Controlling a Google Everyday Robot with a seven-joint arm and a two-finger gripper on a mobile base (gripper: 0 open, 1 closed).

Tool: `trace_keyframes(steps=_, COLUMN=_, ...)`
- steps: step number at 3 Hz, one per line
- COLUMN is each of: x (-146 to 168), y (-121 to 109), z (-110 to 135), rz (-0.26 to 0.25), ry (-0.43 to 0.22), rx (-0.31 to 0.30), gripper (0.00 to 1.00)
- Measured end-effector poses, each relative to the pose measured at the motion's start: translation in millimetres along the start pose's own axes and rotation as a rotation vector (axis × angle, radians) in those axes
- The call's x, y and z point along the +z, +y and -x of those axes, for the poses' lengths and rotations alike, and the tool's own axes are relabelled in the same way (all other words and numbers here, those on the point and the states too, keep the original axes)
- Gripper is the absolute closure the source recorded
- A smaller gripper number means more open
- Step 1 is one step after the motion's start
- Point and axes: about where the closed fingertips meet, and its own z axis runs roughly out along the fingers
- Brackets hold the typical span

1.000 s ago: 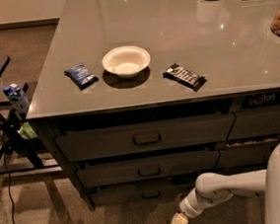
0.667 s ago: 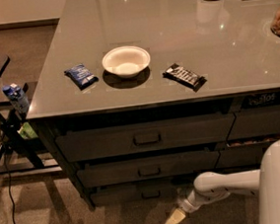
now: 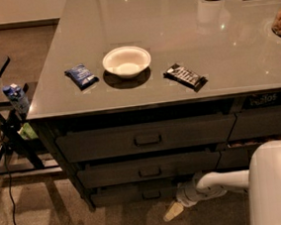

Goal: Open bottom drawer

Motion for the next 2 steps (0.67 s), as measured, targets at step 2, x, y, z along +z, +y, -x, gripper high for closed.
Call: trace_keyframes(steps=2, x=18, y=-48, z=3, rz=-0.052, ry=-0.01, rx=-0.022, gripper=0.0)
